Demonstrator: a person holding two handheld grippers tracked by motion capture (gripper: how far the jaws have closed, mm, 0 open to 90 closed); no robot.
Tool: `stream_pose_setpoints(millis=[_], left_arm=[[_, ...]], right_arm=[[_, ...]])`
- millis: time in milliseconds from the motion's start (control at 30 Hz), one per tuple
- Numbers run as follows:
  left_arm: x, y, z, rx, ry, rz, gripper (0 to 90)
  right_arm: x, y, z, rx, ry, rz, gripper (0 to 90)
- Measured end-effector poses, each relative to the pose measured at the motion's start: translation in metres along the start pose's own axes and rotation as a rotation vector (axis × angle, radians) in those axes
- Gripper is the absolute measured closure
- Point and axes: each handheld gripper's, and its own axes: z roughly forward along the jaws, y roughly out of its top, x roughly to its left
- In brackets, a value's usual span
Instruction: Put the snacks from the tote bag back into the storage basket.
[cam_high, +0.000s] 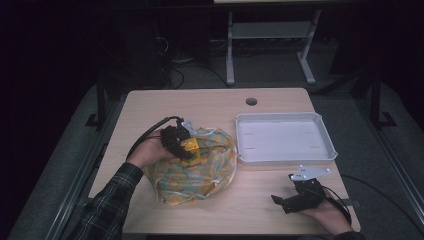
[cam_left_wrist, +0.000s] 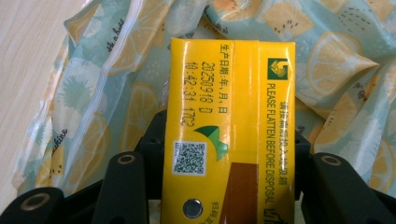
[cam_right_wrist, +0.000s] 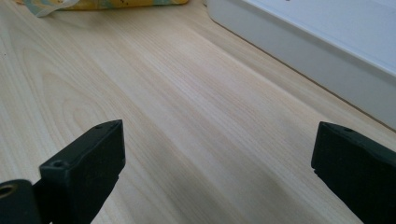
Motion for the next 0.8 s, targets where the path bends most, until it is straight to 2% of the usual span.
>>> stream_pose_setpoints(millis=[200, 400, 800], left_arm=[[0.001, 0.0, -0.001, 0.005, -0.003, 0.012, 50.6], [0.001, 0.0, -0.003, 0.007, -0.008, -0.006, 50.6], [-0.001, 0.007, -0.022, 0.003, -0.02, -0.034, 50.5]], right_arm=[[0.0, 0.0, 0.0, -0.007, 0.001, -0.001, 2.4], [-0.001, -0.001, 0.0, 0.005, -0.005, 0.008, 5.6], [0.0, -0.002, 0.002, 0.002, -0.013, 0.011, 5.8]])
